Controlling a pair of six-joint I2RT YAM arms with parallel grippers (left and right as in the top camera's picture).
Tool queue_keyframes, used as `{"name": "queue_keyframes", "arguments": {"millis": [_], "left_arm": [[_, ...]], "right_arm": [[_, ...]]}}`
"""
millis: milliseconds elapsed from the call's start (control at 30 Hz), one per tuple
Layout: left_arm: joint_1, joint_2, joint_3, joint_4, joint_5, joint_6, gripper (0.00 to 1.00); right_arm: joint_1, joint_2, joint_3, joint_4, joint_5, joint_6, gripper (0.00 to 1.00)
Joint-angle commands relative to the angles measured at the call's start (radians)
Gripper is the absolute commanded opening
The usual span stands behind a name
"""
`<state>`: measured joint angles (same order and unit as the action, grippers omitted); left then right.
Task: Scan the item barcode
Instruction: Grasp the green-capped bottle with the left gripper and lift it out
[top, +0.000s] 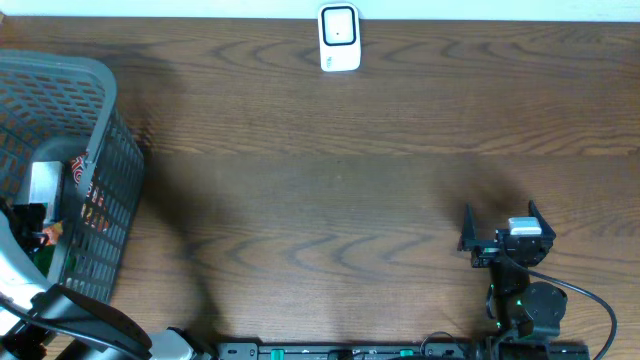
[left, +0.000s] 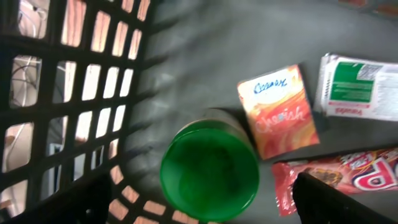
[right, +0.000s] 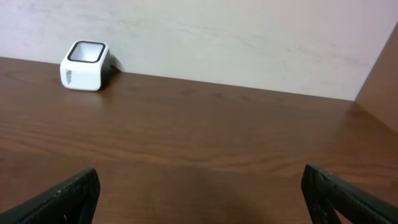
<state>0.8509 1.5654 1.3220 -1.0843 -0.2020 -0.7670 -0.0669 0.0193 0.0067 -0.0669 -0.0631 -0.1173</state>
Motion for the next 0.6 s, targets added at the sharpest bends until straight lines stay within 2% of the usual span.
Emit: {"name": "queue_keyframes", "arguments": {"millis": [0, 567], "left_arm": [[0.003, 0.0, -0.056, 0.046, -0.016, -0.017, 0.93], [0.003, 0.013, -0.307, 0.339, -0.015, -0.017, 0.93]], "right_arm": [[0.009, -0.001, -0.001, -0.004, 0.002, -0.011, 0.99], [0.009, -0.001, -0.001, -0.004, 0.002, -0.011, 0.99]]}}
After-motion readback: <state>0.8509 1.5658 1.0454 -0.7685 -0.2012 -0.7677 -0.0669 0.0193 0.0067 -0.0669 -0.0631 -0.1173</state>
